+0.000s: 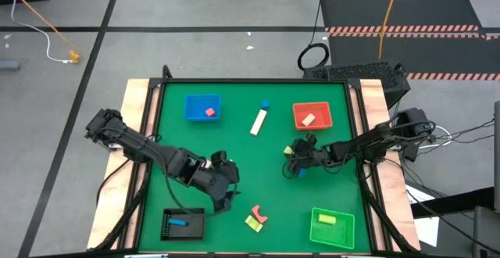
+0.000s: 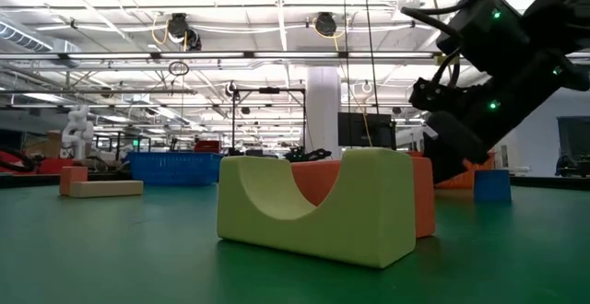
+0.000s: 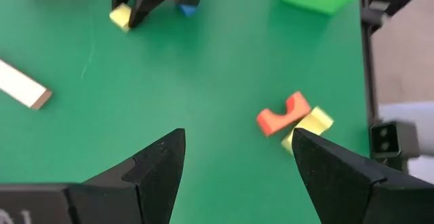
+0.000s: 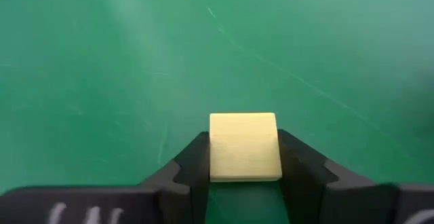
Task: Sort & place blocks by color
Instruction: Put the top green block in the green basket
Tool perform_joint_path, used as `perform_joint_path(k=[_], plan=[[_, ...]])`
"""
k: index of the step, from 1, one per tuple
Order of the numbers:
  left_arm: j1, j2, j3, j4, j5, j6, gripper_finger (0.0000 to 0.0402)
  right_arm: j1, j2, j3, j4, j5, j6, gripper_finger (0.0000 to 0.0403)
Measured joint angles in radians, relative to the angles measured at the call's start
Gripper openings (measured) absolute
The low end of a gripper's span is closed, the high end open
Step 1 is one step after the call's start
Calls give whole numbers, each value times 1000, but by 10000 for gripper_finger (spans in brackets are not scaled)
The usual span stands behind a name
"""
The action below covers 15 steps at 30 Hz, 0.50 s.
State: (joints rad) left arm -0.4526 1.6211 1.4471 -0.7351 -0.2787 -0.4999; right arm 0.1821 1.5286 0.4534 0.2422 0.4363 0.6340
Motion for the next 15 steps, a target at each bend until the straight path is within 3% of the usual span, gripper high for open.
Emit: perform_joint_path(k=[5,15], plan=[[2,0,0,25,1,-5,274,6,-82,-4,-20,-138,16,116],[8,0,-21,22,-60,26,273,74,-435,-4,-8,-290,114,116]])
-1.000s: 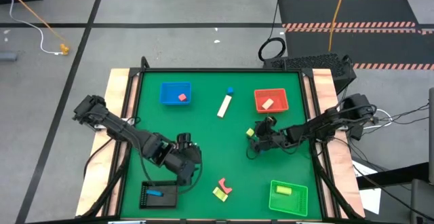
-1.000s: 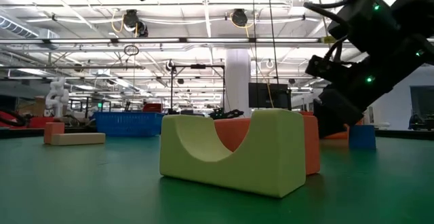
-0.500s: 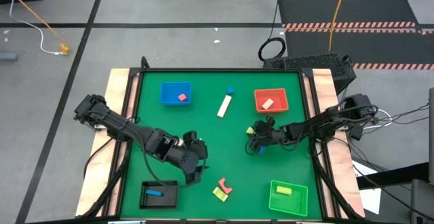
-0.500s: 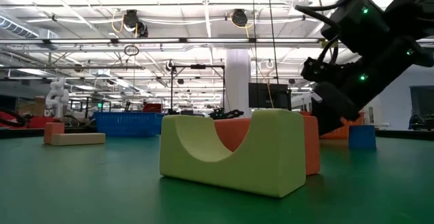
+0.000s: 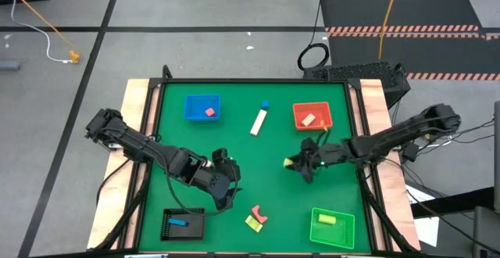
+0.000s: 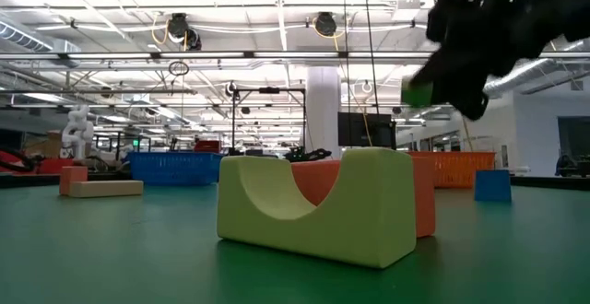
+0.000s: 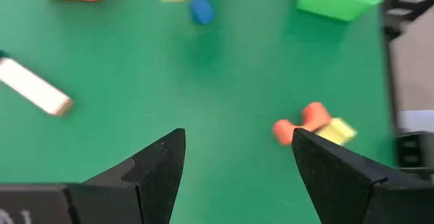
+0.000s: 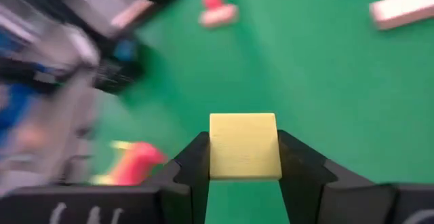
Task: Sort & place blocks by color
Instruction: Put the top green block in the green basket
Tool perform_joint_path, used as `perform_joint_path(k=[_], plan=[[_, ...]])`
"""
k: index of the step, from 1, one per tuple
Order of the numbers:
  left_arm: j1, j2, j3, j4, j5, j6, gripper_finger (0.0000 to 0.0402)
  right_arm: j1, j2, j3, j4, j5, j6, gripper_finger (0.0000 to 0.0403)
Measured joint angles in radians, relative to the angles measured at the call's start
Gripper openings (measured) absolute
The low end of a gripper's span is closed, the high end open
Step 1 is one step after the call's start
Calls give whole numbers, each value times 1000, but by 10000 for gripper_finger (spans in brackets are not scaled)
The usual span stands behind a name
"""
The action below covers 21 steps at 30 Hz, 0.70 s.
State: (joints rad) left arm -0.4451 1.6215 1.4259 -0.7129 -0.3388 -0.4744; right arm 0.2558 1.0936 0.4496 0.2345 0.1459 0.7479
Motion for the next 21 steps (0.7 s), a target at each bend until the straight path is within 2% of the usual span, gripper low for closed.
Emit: perform_joint_path(k=[4,10,17,21], plan=[[26,0,-49,0,-80,1,273,76,-98,0,0,-96,148,116],[96,1,-156,15,-90,-61,273,278,-122,0,-3,-198,421,116],[185,1,-253,49,-92,-131,273,510,-81,0,0,-203,743,116],[215,1,-276,87,-91,-135,273,597,-60,2,-49,-204,904,117]])
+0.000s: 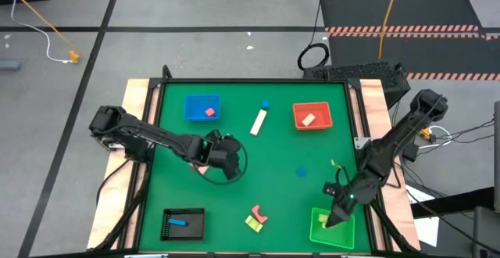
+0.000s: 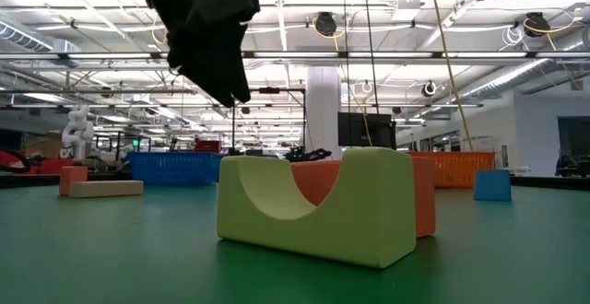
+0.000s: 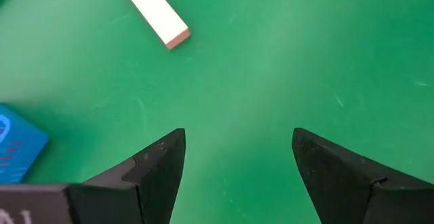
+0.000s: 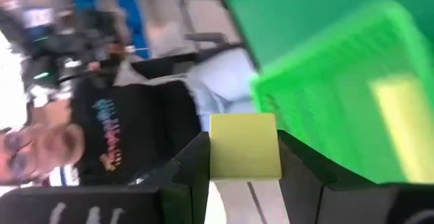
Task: Sort & place blocks by color
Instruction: Put the top green block in the green basket
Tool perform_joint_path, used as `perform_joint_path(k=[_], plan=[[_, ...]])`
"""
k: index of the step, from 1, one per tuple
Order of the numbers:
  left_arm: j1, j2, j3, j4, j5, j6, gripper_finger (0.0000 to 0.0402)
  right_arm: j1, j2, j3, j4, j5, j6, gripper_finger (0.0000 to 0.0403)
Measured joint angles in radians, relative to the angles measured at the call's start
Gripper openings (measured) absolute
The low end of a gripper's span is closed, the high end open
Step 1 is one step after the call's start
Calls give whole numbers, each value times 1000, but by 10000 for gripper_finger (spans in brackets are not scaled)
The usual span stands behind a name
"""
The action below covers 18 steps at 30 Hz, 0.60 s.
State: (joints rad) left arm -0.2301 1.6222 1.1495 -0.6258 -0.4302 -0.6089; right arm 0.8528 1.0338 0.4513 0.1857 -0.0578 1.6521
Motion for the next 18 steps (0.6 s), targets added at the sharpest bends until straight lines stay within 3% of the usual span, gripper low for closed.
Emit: perform_joint_path(k=[8,13,18], plan=[[14,0,-1,60,0,47,273,65,53,0,-84,-51,217,128],[17,0,-1,91,0,63,273,65,54,0,-81,-47,219,140],[17,0,-1,104,0,80,273,65,54,0,-81,-46,215,185]])
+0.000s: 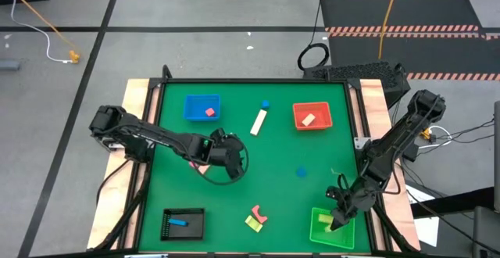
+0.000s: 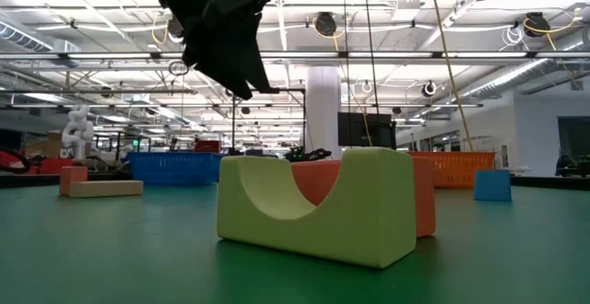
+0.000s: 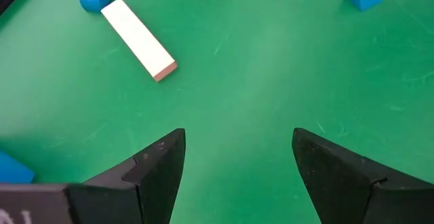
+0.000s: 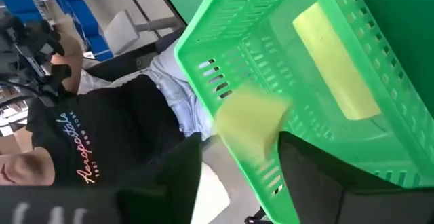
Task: Sort & place blocks by color
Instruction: Put the top green block in the green basket, then put the top brown block in the orange basket
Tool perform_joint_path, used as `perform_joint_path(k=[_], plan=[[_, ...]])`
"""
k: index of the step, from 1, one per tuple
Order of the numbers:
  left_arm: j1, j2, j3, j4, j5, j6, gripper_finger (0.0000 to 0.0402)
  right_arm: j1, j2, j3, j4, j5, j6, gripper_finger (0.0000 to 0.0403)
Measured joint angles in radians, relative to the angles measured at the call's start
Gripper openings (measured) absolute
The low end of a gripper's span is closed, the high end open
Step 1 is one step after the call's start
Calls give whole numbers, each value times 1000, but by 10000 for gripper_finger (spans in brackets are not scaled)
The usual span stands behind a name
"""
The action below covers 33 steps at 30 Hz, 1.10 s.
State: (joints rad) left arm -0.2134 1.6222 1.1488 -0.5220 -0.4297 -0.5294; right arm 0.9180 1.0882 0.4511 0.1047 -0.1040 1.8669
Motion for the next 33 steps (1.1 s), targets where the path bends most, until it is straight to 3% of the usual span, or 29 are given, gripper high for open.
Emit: perform_joint_path(k=[7,13,20,33], plan=[[14,0,0,2,-38,16,274,0,0,0,25,1,-10,252],[49,5,0,18,-68,20,273,-16,0,0,193,58,-106,283],[73,78,0,168,-122,36,273,-72,-1,0,324,187,-421,283],[90,250,0,336,-283,-72,273,-188,-1,0,309,343,-975,282]])
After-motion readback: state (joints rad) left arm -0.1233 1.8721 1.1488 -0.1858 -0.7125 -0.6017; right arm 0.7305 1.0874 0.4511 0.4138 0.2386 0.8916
